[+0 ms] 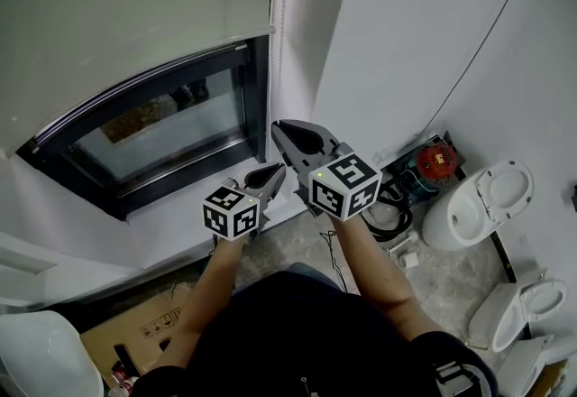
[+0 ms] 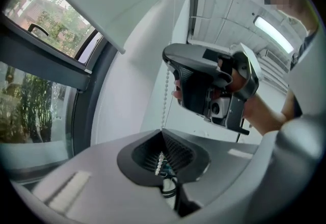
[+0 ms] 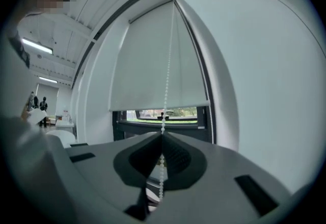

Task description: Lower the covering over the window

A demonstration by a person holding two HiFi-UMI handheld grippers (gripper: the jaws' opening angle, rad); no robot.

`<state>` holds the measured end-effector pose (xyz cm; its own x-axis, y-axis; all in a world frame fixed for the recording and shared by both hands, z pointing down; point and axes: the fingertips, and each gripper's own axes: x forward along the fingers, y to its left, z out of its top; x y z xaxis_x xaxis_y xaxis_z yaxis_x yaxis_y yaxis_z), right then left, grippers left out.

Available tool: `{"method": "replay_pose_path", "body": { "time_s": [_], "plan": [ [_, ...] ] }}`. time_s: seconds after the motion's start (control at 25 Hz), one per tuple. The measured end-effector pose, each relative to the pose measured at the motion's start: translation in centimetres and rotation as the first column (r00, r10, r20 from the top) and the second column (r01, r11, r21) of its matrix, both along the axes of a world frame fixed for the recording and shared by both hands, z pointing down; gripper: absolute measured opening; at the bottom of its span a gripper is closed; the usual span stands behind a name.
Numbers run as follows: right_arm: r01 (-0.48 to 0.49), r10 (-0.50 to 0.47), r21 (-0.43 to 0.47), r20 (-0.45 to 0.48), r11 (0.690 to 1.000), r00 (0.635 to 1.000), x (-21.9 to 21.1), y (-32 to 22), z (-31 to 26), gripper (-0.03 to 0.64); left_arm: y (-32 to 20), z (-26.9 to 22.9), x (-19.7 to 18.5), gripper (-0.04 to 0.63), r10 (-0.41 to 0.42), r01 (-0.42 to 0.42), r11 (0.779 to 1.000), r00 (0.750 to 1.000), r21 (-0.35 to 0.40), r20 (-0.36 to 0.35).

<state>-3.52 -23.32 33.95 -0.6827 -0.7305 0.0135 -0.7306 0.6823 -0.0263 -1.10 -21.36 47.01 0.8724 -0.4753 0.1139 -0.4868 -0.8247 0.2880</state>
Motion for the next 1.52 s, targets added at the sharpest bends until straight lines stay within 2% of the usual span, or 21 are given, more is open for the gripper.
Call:
{"method": "replay_pose_path", "body": {
  "time_s": [0.16, 0.28, 0.36, 0.52, 0.64, 0.92, 1.04, 1.16, 1.28, 1.52],
  "plan": [
    [-0.002, 0.001, -0.049, -0.018, 0.999, 1.0, 0.0, -0.1, 2.1, 0.012, 0.1, 2.1, -0.4, 0.011, -0.005, 0.006, 0.999, 1.0, -0.033, 0.012],
    [-0.005, 0.001, -0.052, -0.071, 0.999, 0.998, -0.1, -0.4, 3.2, 0.012, 0.1, 3.1, -0.3, 0.011, 0.01, -0.007, 0.998, 0.999, -0.057, 0.041],
    [-0.014, 0.01, -0.062, -0.069, 0.998, 0.998, -0.1, -0.7, 4.0, 0.012, 0.3, 3.7, -0.1, 0.011, 0.015, -0.012, 0.997, 0.999, -0.081, 0.04],
    [-0.023, 0.012, -0.108, -0.103, 0.994, 0.995, -0.3, -1.2, 6.6, 0.012, 1.2, 5.8, 0.0, 0.012, 0.049, -0.036, 0.992, 0.993, -0.118, 0.104],
    [-0.029, 0.016, -0.134, -0.096, 0.991, 0.995, -0.4, -1.3, 7.9, 0.012, 1.7, 6.9, -0.1, 0.012, 0.058, -0.042, 0.988, 0.992, -0.146, 0.11],
    [-0.026, 0.014, -0.133, -0.096, 0.991, 0.995, -0.4, -2.1, 8.0, 0.012, 0.8, 6.7, -0.4, 0.012, 0.031, -0.016, 0.99, 0.993, -0.14, 0.11],
    [-0.027, 0.012, -0.128, -0.113, 0.991, 0.993, -0.5, -2.0, 8.3, 0.012, 0.4, 6.6, -0.7, 0.014, 0.006, 0.008, 0.992, 0.994, -0.124, 0.112],
    [-0.032, 0.003, -0.169, -0.167, 0.985, 0.986, -0.6, -2.2, 10.8, 0.012, -0.3, 5.7, -1.4, 0.021, -0.014, 0.024, 0.995, 0.996, -0.099, 0.091],
    [-0.044, 0.008, -0.219, -0.163, 0.975, 0.987, -0.2, -2.0, 13.1, 0.012, -0.9, 3.7, -2.4, 0.078, -0.036, 0.039, 0.997, 0.998, -0.066, 0.045],
    [-0.036, -0.003, -0.223, -0.17, 0.974, 0.985, -0.2, -2.3, 13.3, 0.012, -2.5, -3.6, -4.6, 0.095, -0.107, 0.114, 0.988, 0.992, 0.109, -0.072]
  ]
}}
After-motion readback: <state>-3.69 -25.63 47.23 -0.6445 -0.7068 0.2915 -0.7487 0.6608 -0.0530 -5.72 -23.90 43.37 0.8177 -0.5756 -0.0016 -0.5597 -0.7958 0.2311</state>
